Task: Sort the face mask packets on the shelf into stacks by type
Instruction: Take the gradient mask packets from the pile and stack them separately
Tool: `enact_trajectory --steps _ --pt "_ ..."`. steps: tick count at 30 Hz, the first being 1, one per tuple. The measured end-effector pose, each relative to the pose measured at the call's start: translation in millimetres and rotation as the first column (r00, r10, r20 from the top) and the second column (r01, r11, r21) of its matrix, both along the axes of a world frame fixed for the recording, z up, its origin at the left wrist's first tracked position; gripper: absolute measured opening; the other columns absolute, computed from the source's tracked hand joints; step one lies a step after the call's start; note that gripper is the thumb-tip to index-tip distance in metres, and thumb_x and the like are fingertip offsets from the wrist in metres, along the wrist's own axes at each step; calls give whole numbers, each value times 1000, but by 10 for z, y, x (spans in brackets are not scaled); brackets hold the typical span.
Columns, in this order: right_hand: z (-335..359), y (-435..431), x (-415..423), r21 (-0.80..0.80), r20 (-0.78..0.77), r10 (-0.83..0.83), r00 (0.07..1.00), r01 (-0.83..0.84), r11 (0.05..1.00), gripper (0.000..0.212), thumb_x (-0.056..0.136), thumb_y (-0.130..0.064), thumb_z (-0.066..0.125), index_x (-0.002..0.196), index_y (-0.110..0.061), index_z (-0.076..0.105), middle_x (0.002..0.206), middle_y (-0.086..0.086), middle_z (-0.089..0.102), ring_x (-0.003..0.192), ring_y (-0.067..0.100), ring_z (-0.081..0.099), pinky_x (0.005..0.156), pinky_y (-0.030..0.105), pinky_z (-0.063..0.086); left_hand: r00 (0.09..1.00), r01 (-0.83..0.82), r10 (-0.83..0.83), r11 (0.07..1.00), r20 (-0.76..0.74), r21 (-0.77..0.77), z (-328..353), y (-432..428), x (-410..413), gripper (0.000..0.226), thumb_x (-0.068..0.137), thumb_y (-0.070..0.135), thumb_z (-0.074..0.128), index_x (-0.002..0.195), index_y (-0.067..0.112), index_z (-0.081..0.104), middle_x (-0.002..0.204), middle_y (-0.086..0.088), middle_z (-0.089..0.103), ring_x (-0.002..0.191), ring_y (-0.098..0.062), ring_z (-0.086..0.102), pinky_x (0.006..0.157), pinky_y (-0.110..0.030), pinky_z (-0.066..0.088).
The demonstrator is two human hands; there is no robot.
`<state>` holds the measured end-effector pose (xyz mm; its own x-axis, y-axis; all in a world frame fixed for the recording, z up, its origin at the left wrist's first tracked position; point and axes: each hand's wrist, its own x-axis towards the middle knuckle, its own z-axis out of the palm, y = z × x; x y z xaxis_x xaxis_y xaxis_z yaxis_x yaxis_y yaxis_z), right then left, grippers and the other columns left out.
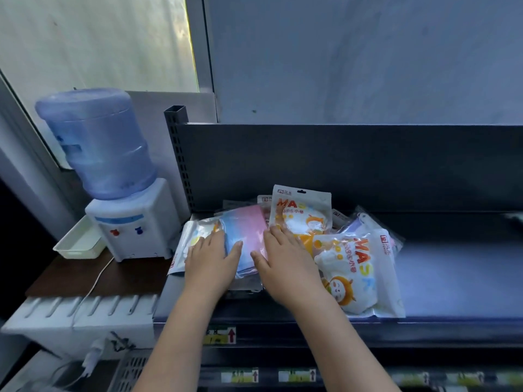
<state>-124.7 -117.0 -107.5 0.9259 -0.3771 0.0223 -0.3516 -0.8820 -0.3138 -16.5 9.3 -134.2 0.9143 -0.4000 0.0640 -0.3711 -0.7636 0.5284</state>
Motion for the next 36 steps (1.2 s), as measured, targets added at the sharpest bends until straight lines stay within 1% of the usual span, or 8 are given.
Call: enact_trajectory --steps 5,9,11,13,17,24,32,36 --pt "-16 18 30 2 -7 -22 1000 22 1000 64 111 -52 29 165 -19 25 177 2 16 164 22 6 133 45 11 977 -101 6 892 -211 -441 58 2 -24 47 97 34 64 142 25 53 145 4 56 133 -19 51 105 -40 45" --pt "4 22 36 16 16 -35 999 35 999 64 110 -52 32 165 -19 27 176 1 19 164 21 8 133 45 12 933 -263 -54 571 -356 -777 79 -8 -54 41 93 0 68 127 23 62 125 12 66 113 -10 67 77 -23 56" --pt "12 12 29 19 24 -39 999 39 999 64 110 -52 34 165 -19 29 176 0 20 164 21 9 133 44 13 883 -391 -98 388 -460 -834 96 -2 -22 45 91 -12 66 126 17 62 122 6 69 92 -7 75 63 -21 59" --pt "20 -5 21 20 37 -42 998 41 999 62 110 -53 33 162 -20 34 175 0 23 163 21 12 132 43 14 832 -488 -132 290 -539 -824 72 39 69 44 88 -13 68 123 15 63 121 -2 71 94 -16 76 65 -30 62" --pt "25 -41 10 -5 46 -43 998 43 999 60 110 -52 32 161 -19 36 175 1 23 163 22 12 130 41 13 780 -572 -142 232 -609 -787 34 230 289 41 88 -8 69 120 15 65 123 -18 71 107 -38 71 90 -62 58" --pt "13 23 91 -36 126 -15 992 19 999 60 110 -42 41 163 -14 33 173 4 26 162 25 14 131 39 13 718 -634 -208 198 -664 -747 -54 649 570 25 93 -9 56 101 11 68 98 -18 72 66 -26 75 53 -42 63" --pt "-76 212 256 -49 261 90 961 -80 996 45 102 -16 60 147 -8 59 155 9 57 150 29 43 124 39 32 630 -702 -345 131 -696 -700 -186 822 672 28 99 -5 44 113 6 65 89 -14 80 73 -27 79 55 -41 63" --pt "-102 312 355 21 340 43 940 -53 998 26 99 -5 61 122 -3 72 123 12 71 118 30 61 98 38 55 628 -709 -363 95 -688 -698 -180 943 750 31 98 -5 44 117 7 65 96 -17 78 77 -29 79 58 -46 64"
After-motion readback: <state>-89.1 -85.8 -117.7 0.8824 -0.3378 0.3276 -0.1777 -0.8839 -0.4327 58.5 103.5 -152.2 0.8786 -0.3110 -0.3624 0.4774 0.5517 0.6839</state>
